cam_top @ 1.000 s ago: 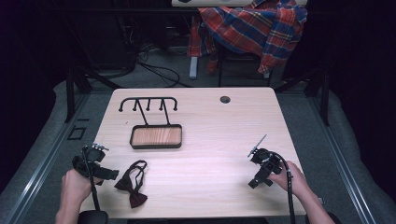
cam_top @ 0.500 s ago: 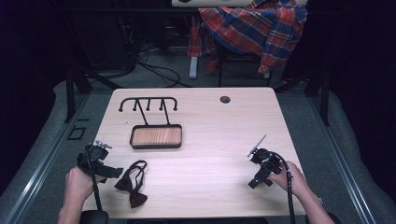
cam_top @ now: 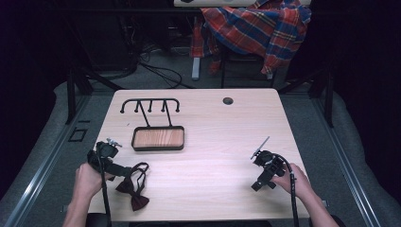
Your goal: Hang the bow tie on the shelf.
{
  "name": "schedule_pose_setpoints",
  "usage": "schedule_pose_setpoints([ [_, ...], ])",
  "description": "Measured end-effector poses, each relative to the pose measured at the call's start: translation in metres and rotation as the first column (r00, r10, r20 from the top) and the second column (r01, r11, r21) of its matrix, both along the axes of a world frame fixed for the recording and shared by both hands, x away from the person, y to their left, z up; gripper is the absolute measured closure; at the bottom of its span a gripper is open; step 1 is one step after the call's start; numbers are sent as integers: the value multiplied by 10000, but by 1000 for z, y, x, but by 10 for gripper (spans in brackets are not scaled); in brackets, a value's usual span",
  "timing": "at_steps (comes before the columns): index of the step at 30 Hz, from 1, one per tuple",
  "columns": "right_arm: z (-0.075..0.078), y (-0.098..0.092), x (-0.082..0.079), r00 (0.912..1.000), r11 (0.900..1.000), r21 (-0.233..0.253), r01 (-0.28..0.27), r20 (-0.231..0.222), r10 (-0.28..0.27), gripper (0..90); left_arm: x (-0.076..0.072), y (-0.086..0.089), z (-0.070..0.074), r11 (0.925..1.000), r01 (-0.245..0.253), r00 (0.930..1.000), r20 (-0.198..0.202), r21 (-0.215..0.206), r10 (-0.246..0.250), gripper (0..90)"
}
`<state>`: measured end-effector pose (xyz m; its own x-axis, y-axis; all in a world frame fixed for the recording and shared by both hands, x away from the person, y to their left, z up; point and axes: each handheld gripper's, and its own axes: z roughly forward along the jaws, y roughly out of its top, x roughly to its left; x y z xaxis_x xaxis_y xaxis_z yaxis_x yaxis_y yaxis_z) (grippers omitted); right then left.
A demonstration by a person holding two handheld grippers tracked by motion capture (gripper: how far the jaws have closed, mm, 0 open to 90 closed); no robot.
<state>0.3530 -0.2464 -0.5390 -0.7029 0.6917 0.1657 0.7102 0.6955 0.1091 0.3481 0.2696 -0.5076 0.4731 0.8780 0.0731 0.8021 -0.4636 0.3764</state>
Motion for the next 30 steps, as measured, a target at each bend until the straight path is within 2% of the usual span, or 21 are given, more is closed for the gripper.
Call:
schedule_pose_setpoints([
  [4,0,1,0,9999,10000,-71,25,-102,-26,130,5,-7,-3,9998,217,9998,-4,12,-217,1],
  [8,0,0,0,10000,10000,1,42,-19,-42,130,7,-12,-5,9994,339,9994,-42,103,-338,2],
  [12,0,1,0,9999,10000,-82,27,-116,-28,130,9,-16,-8,9983,530,9985,-119,258,-527,6],
  [14,0,1,0,9999,10000,26,67,-155,-67,130,11,-19,-10,9973,624,9980,-158,376,-618,8],
  [20,-1,2,0,9999,10000,33,-59,-88,60,130,13,-28,-12,9950,816,9965,-199,577,-806,62],
  [22,0,1,1,9994,9995,-134,-277,-210,274,130,13,-33,-13,9926,1001,9948,-243,692,-986,103],
  [23,-2,2,-1,9999,9998,132,137,-63,-136,130,13,-34,-14,9911,1113,9936,-253,734,-1097,146],
  [24,-2,2,-1,9999,9998,142,152,-57,-151,131,12,-36,-15,9893,1189,9928,-255,839,-1172,190],
  [26,1,1,2,9995,9995,-148,-262,-198,259,130,10,-39,-16,9839,1450,9892,-365,1042,-1419,261],
  [30,-1,3,0,9998,9999,4,-108,-192,108,130,10,-42,-19,9795,1668,9857,-445,1127,-1627,408],
])
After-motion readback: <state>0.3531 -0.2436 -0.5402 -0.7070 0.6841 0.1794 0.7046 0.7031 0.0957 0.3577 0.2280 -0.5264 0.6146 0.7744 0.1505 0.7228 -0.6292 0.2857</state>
